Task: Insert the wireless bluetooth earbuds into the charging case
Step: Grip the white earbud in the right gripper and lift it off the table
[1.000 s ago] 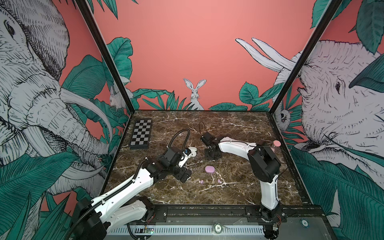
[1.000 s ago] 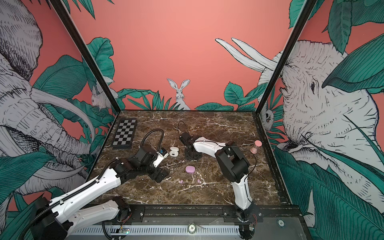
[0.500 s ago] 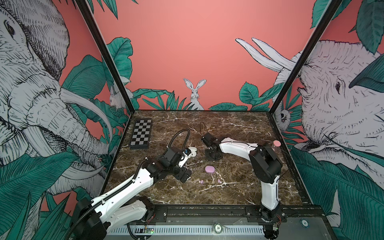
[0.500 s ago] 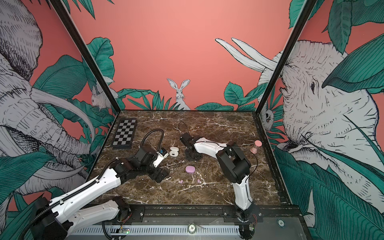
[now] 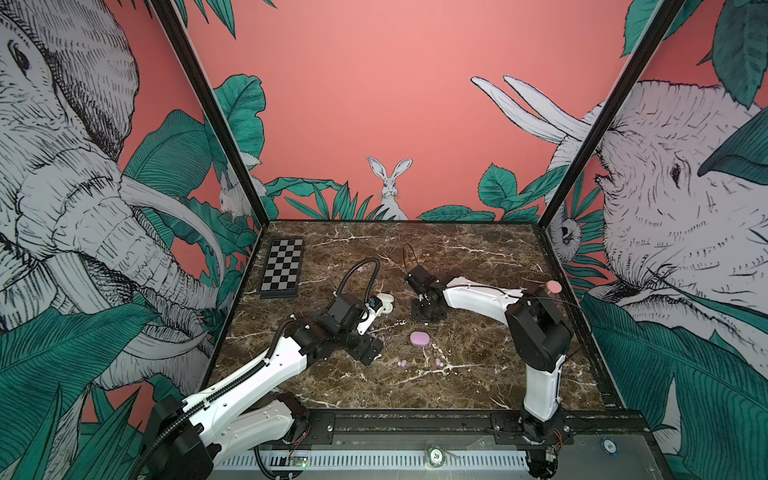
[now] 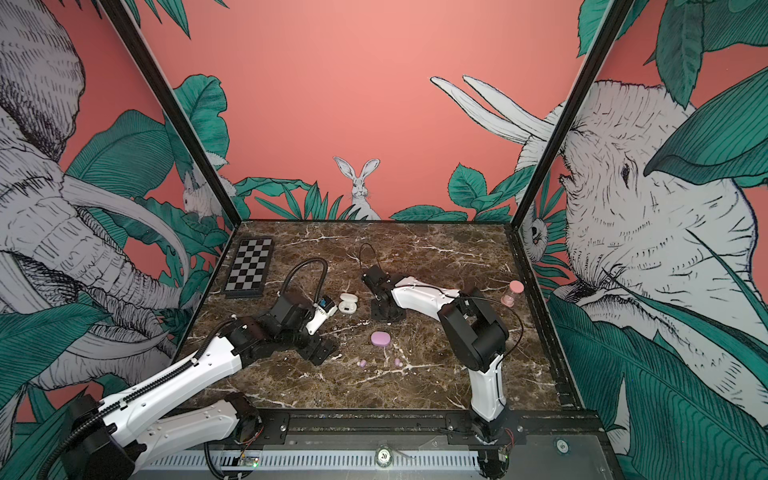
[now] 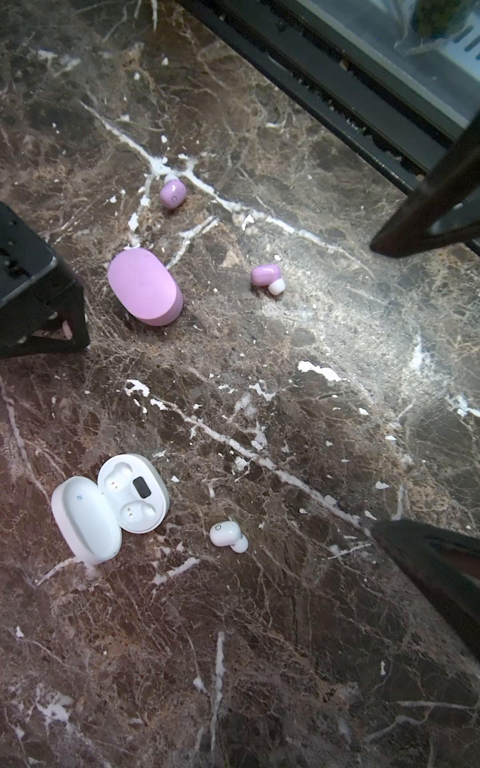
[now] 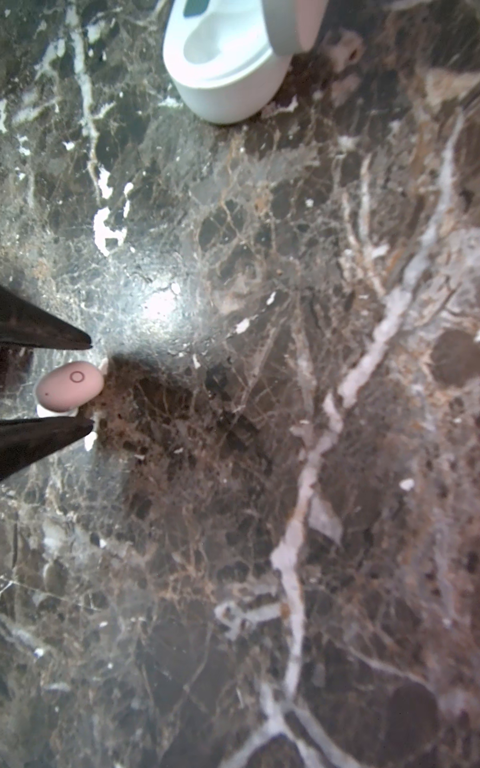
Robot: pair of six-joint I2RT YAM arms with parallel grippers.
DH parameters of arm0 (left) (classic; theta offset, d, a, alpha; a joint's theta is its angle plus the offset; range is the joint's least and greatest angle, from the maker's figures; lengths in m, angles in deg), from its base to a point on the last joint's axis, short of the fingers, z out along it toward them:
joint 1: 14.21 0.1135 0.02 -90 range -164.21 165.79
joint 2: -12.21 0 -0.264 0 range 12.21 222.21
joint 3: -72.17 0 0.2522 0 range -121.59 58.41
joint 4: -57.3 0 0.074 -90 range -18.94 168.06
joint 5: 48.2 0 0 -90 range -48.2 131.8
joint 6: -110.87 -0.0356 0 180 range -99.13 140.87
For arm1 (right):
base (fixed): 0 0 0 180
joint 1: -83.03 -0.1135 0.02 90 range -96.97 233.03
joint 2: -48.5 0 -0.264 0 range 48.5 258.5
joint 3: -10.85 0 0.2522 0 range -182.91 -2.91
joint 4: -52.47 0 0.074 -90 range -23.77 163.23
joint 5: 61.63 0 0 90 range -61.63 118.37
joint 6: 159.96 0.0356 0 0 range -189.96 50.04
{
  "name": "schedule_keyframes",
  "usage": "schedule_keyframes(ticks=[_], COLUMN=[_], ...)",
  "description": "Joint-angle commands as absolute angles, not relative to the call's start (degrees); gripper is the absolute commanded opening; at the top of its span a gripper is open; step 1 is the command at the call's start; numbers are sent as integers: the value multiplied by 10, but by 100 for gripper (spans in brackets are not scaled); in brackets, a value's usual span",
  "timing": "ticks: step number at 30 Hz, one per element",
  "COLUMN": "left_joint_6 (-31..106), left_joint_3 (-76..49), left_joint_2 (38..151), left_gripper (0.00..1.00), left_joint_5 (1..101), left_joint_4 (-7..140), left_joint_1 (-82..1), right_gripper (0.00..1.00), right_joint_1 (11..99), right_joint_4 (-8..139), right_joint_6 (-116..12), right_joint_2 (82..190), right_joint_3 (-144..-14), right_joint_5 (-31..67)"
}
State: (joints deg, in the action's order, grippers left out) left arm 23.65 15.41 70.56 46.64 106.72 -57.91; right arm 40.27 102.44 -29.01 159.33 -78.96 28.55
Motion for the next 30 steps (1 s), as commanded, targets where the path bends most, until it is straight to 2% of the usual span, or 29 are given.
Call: schedule_keyframes(ticks=[1,30], left_joint_6=[237,236], left_joint_3=[147,146], left_joint_2=[703,707], left_gripper=[99,99], left_joint_5=[465,463], left_joint_4=[1076,1077], left_joint_1=[-581,-581], right_gripper=[28,32], right_joint_1=[400,380], right_joint_4=[1019,1037], right_joint_6=[-284,-296], right_joint_2=[1576,1550], right_joint_3=[-785,-777], right_joint_5=[281,290])
